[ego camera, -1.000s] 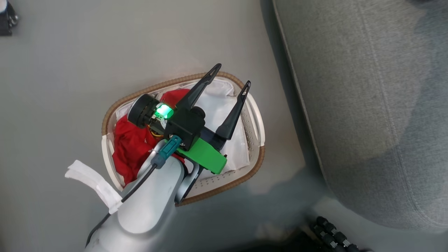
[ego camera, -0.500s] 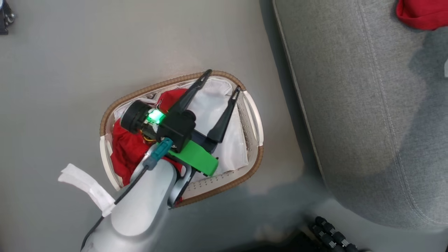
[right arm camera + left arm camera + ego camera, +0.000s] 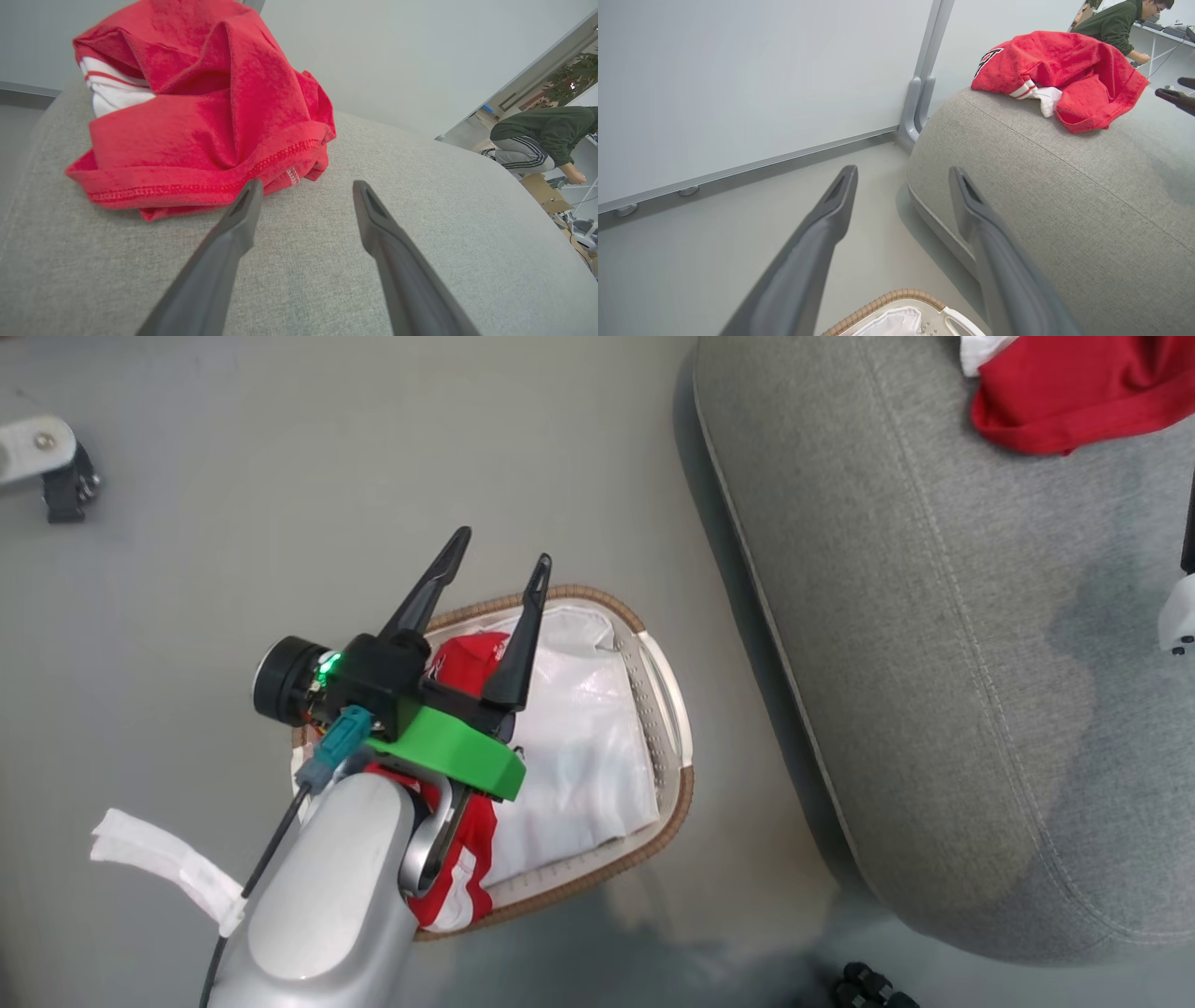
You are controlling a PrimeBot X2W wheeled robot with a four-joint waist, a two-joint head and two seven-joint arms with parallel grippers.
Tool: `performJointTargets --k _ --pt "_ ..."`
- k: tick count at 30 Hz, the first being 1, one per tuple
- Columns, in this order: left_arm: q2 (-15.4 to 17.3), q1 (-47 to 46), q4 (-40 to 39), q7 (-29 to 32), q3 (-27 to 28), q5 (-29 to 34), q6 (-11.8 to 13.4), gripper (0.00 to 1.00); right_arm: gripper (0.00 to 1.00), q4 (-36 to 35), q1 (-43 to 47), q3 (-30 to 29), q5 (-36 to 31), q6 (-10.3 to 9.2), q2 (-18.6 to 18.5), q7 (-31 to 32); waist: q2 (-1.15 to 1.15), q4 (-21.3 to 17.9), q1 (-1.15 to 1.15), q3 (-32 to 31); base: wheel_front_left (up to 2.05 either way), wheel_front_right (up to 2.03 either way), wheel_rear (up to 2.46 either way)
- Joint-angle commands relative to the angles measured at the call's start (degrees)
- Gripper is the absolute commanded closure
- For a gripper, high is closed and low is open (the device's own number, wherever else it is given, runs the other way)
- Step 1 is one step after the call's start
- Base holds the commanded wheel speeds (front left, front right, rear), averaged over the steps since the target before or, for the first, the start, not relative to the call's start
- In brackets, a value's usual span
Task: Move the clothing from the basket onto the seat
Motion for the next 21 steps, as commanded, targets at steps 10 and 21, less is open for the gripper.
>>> performJointTargets --k 10,21 --pt "-1.54 6.23 0.79 0.03 10.15 -1.62 -0.15 0.00 0.00 -3.73 -0.28 7.31 0.59 -0.08 0.81 -0.10 0.00 3.79 0.00 -13.57 0.00 0.00 0.00" --pt "-2.38 14.72 1.95 0.03 22.51 -0.59 -0.14 0.00 0.00 -5.84 3.87 16.81 4.51 -0.08 8.05 -0.10 0.00 7.77 0.00 -20.63 0.00 0.00 0.00"
